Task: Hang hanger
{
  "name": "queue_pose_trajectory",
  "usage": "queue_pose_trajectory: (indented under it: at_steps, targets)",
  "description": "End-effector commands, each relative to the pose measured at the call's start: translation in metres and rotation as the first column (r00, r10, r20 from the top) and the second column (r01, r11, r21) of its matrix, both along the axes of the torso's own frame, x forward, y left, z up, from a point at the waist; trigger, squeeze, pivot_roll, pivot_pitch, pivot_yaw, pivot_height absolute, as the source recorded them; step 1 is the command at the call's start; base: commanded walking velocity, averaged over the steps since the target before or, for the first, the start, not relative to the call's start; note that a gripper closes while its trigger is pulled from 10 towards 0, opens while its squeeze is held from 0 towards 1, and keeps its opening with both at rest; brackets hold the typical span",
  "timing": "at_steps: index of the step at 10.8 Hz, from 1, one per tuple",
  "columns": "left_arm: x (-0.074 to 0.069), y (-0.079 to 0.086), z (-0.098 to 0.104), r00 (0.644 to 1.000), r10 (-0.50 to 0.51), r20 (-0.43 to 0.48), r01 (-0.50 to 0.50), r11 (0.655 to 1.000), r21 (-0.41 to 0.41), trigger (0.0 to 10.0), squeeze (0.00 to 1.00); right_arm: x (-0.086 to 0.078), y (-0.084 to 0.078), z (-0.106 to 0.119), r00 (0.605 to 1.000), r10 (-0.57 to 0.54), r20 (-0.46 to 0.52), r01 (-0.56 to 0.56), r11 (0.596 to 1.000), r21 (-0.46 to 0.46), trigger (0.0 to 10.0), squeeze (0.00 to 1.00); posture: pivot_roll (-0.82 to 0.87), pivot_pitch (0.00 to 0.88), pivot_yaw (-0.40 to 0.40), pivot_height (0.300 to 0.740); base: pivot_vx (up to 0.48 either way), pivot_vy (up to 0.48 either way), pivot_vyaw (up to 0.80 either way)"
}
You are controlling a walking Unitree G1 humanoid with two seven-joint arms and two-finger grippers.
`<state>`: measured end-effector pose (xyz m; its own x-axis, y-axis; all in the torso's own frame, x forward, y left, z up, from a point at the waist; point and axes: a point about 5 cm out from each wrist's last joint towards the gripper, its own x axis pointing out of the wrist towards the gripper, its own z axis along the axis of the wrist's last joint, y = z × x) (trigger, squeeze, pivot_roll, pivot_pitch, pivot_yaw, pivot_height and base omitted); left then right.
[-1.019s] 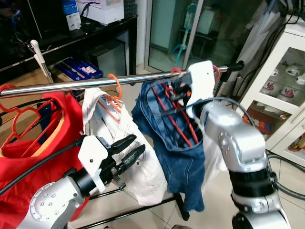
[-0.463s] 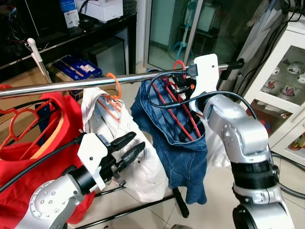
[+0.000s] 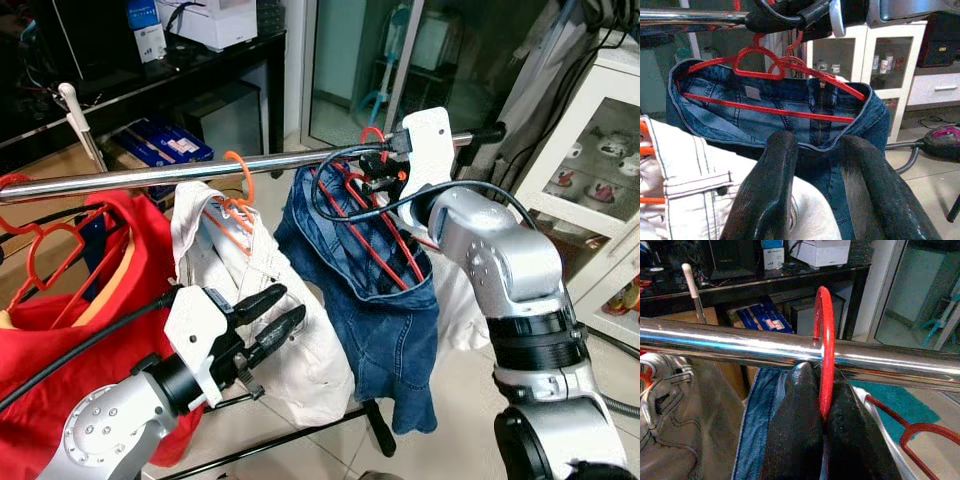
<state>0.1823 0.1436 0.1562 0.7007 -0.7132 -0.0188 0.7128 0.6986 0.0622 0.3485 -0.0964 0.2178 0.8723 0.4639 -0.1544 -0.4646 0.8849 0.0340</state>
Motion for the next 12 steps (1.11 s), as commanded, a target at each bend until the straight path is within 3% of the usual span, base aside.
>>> queue_pose_trajectory:
  at_steps: [1,6,9,12]
  targets:
    - [-0.003,-0.003,0.004,1.0,-0.02,0.012,0.02,1.0,-0.001,10.0,0.0,0.005,-0.005,0.001,1.0,-0.024,-0.01,0.024,0.999,-0.021,10.0,0.0,-0.04,0.008,-0.057,0.74,0.0,0.0,0.0]
    - [-0.005,-0.005,0.003,0.999,-0.045,-0.002,0.045,0.999,-0.003,10.0,0.0,0.014,-0.002,-0.01,0.99,0.018,-0.139,-0.025,0.998,-0.053,10.0,0.0,-0.04,0.0,-0.056,0.74,0.0,0.0,0.0]
    - [-0.006,-0.005,0.002,0.999,-0.049,-0.01,0.049,0.999,-0.005,10.0,0.0,0.006,-0.003,-0.031,0.962,0.081,-0.261,-0.108,0.99,-0.091,10.0,0.0,-0.03,0.0,-0.058,0.74,0.0,0.0,0.0]
    - [-0.005,-0.005,0.002,0.998,-0.057,-0.015,0.057,0.998,-0.005,10.0,0.0,0.006,-0.005,-0.035,0.951,0.082,-0.3,-0.114,0.989,-0.09,10.0,0.0,-0.04,0.0,-0.049,0.74,0.0,0.0,0.0]
